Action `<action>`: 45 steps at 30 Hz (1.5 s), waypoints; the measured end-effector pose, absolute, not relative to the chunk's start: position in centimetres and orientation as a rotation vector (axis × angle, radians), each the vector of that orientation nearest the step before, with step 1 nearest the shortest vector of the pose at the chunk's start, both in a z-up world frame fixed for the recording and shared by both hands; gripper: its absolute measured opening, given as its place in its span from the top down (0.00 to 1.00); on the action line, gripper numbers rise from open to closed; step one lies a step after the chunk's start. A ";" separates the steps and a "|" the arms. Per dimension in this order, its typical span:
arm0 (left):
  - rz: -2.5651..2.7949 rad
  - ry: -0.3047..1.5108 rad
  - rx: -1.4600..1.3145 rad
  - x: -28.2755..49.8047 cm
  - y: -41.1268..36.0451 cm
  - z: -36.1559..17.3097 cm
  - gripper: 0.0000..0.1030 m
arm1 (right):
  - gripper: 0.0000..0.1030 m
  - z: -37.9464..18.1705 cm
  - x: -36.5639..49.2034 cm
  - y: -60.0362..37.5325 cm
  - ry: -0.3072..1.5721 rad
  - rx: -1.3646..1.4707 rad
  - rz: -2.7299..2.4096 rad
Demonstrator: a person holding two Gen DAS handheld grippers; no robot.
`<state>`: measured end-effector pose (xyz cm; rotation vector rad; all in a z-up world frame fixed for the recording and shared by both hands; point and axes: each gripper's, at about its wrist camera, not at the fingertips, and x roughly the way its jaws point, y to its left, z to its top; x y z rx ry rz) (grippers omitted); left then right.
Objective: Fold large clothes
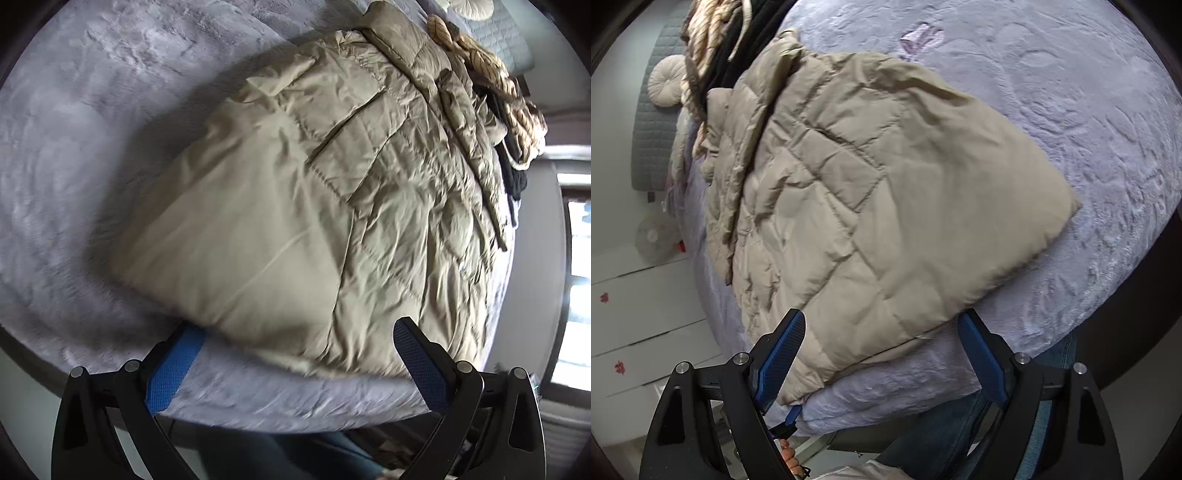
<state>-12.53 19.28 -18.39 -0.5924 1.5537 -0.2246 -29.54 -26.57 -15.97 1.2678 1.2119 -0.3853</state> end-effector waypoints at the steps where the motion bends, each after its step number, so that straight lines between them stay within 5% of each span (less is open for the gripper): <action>1: -0.224 1.556 -0.598 -12.2 19.2 -18.6 0.00 | 0.16 -16.4 -29.7 -26.6 1.212 1.282 -0.396; 16: -0.371 1.552 -0.532 -9.9 16.7 -19.0 0.00 | 0.15 -19.3 -30.5 -27.6 1.013 1.479 -0.465; 19: -0.406 1.563 -0.515 -9.3 16.1 -18.9 0.25 | 0.15 -19.2 -30.8 -27.4 0.955 1.516 -0.446; 21: -0.413 1.578 -0.484 -8.9 15.9 -19.1 0.55 | 0.16 -19.1 -30.9 -27.3 0.924 1.534 -0.441; 24: -0.421 1.579 -0.476 -8.6 16.3 -19.0 0.73 | 0.38 -19.1 -30.9 -27.1 0.920 1.549 -0.446; 26: -0.433 1.563 -0.491 -8.3 16.7 -18.4 0.78 | 0.87 -19.4 -31.1 -27.0 0.943 1.553 -0.456; 36: -0.452 1.384 -0.547 -4.9 16.4 -11.3 0.78 | 0.92 -15.0 -26.1 -28.5 0.941 1.430 -0.265; 45: -0.392 1.112 -0.605 3.1 14.6 -2.2 0.78 | 0.92 -6.4 -13.2 -32.9 0.910 1.189 -0.015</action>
